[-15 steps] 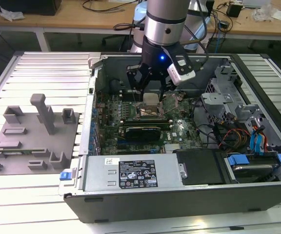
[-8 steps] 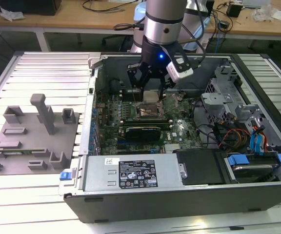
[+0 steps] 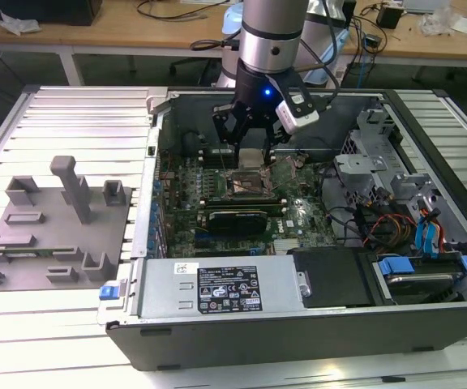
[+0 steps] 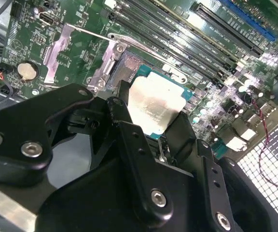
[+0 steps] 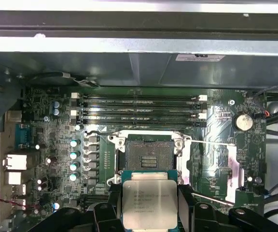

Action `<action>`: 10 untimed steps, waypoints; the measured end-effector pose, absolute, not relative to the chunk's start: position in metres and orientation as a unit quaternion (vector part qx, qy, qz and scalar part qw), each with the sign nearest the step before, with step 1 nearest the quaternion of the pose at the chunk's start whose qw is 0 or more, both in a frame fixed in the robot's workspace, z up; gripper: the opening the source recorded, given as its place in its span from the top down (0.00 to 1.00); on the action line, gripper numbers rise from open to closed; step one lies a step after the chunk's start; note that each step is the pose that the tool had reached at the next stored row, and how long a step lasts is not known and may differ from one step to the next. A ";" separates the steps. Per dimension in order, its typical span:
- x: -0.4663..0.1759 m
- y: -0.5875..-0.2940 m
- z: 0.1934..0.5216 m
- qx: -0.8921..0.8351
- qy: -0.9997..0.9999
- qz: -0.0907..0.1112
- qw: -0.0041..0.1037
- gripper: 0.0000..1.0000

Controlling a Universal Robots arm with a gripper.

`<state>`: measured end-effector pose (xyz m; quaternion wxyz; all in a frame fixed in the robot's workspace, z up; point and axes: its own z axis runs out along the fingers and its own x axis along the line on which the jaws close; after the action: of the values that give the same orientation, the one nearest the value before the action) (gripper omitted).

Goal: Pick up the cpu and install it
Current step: 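Pick up the cpu and move it towards the insertion slot, then place the cpu into insertion slot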

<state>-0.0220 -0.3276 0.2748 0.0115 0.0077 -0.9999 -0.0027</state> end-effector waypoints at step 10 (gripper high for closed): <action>-0.022 -0.328 0.275 0.008 -1.000 -0.003 0.011 0.45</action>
<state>-0.0218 -0.3275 0.2748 0.0115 0.0076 -0.9999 -0.0027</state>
